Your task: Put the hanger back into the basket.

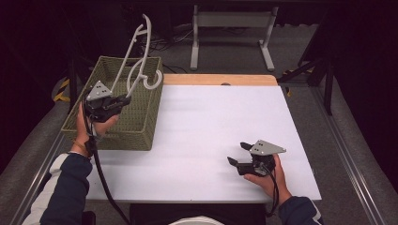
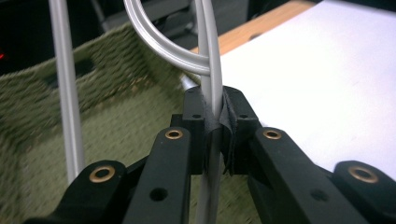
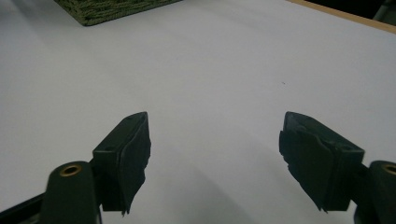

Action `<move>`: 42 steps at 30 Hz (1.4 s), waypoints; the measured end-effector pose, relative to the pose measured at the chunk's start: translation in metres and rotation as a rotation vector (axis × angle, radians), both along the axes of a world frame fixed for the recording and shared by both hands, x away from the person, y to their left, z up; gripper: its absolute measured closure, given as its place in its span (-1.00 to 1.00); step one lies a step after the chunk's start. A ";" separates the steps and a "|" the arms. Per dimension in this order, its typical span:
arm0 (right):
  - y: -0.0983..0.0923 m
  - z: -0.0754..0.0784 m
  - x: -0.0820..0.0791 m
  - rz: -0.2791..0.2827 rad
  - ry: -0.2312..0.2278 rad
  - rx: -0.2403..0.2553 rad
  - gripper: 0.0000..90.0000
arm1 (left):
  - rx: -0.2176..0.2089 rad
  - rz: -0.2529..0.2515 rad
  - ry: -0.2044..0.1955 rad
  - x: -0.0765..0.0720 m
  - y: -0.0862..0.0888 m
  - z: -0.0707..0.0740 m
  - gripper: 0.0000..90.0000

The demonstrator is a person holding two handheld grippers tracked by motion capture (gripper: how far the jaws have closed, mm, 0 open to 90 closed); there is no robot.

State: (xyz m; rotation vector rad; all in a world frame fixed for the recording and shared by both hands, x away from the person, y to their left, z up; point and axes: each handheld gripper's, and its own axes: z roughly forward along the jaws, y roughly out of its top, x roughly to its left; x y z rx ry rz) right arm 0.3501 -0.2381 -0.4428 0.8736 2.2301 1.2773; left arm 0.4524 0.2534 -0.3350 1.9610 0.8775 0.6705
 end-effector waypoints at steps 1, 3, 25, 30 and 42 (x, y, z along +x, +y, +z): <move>0.000 0.000 0.000 0.002 0.002 -0.001 -0.44 | 0.000 0.000 0.000 0.000 0.000 0.000 0.82; 0.001 0.000 0.000 0.007 0.004 -0.005 -0.44 | 0.015 0.022 0.021 0.001 0.006 -0.007 0.82; 0.002 -0.004 0.002 0.035 0.052 -0.006 -0.47 | 0.162 0.124 0.158 0.005 0.027 -0.033 0.68; 0.002 -0.005 0.002 0.038 0.060 -0.010 -0.48 | 0.102 0.155 0.149 0.002 0.031 -0.032 0.52; 0.002 -0.002 0.000 0.034 0.039 -0.013 -0.48 | 0.021 0.115 0.064 -0.010 0.025 -0.030 -0.06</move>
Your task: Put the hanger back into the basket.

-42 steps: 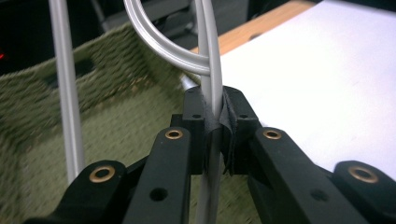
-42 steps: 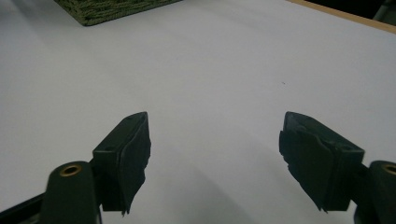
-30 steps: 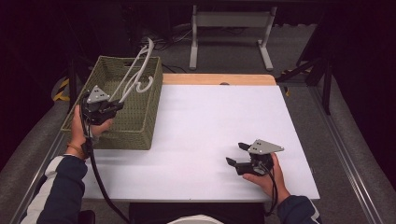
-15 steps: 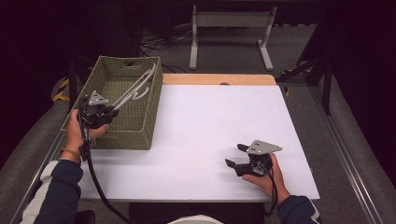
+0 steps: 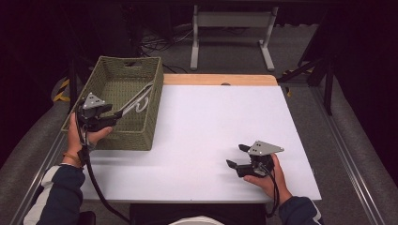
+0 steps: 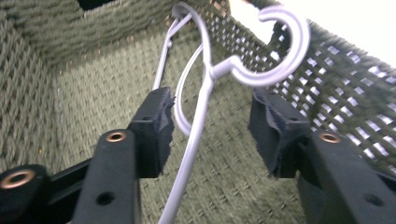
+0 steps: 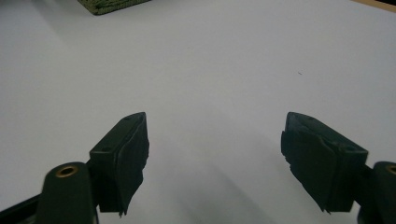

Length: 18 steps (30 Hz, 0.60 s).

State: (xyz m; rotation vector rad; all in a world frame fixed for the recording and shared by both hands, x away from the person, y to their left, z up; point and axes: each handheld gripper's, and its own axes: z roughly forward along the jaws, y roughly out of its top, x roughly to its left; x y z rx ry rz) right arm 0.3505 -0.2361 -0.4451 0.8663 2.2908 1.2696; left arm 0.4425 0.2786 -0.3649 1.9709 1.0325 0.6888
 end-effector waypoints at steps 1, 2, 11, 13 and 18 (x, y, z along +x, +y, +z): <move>0.000 0.001 0.000 -0.002 -0.008 -0.001 -0.47 | -0.005 -0.011 -0.014 -0.001 -0.001 0.001 -0.11; 0.000 0.001 0.000 -0.002 -0.008 -0.001 -0.47 | -0.011 -0.020 -0.032 -0.003 -0.003 0.002 -0.11; 0.000 0.005 -0.003 -0.012 -0.038 -0.007 -0.47 | -0.058 -0.071 -0.137 -0.015 -0.016 0.011 -0.46; 0.000 0.006 -0.003 -0.013 -0.044 -0.005 -0.48 | -0.064 -0.081 -0.147 -0.017 -0.019 0.012 -0.51; 0.002 0.010 -0.007 -0.016 -0.072 -0.014 -0.48 | -0.052 -0.105 -0.185 -0.023 -0.027 0.015 -0.61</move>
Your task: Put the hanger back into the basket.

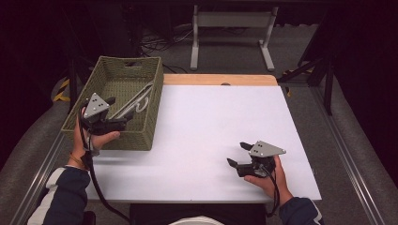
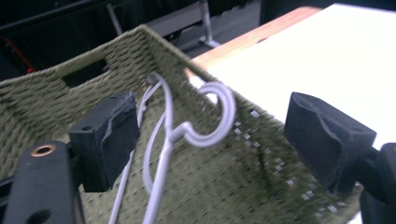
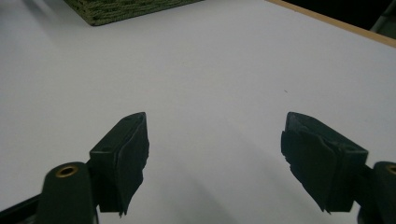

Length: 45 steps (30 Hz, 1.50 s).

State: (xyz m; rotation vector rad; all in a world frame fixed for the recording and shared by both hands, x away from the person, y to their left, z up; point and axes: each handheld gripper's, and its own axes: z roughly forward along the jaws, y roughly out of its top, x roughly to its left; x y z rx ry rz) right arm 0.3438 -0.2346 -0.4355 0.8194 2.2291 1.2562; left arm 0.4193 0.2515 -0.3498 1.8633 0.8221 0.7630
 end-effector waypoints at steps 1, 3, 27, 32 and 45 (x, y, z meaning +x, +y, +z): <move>0.000 0.001 -0.001 -0.001 -0.007 0.000 -0.48 | -0.001 -0.003 -0.009 -0.002 -0.001 0.000 -0.64; 0.001 0.003 -0.002 -0.005 -0.024 -0.006 -0.48 | -0.023 -0.023 -0.030 -0.005 -0.003 0.001 -0.68; 0.002 0.013 -0.009 -0.059 -0.121 -0.017 -0.51 | -0.070 -0.225 -0.137 -0.044 -0.045 -0.007 -0.84; 0.002 0.014 -0.010 -0.066 -0.130 -0.012 -0.54 | -0.069 -0.261 -0.141 -0.048 -0.056 -0.010 -0.85; 0.000 0.015 -0.011 -0.106 -0.155 -0.013 -0.60 | -0.059 -0.310 -0.158 -0.055 -0.076 -0.024 -0.86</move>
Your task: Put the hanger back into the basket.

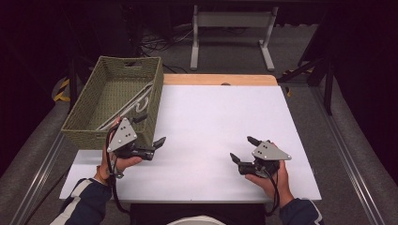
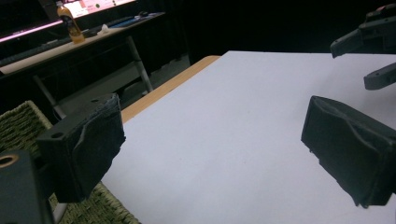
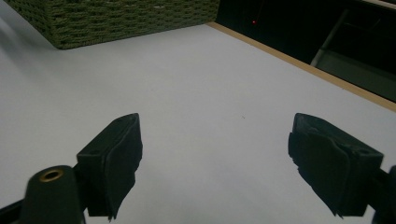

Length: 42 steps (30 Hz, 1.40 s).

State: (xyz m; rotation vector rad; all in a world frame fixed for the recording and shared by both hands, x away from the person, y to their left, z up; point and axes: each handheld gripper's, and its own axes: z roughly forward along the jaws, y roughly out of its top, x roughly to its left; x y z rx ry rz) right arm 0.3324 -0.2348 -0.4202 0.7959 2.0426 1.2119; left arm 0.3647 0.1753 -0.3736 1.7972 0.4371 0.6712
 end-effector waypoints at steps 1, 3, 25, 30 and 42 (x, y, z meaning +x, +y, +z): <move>0.000 0.000 0.000 -0.005 -0.004 0.002 -0.60 | -0.001 -0.006 0.004 -0.001 -0.001 -0.001 -0.86; 0.000 0.000 0.000 -0.006 -0.006 -0.001 -0.60 | 0.002 -0.011 0.000 -0.002 -0.004 -0.002 -0.86; 0.012 -0.013 -0.008 0.016 -0.020 -0.060 -0.62 | 0.107 -0.039 0.057 -0.018 -0.015 -0.055 -0.83; 0.013 -0.016 -0.010 0.026 -0.011 -0.074 -0.68 | 0.124 -0.016 0.107 -0.022 -0.006 -0.066 -0.83; 0.010 -0.016 -0.015 0.009 -0.025 -0.083 -0.70 | 0.111 -0.035 0.164 -0.022 0.000 -0.073 -0.85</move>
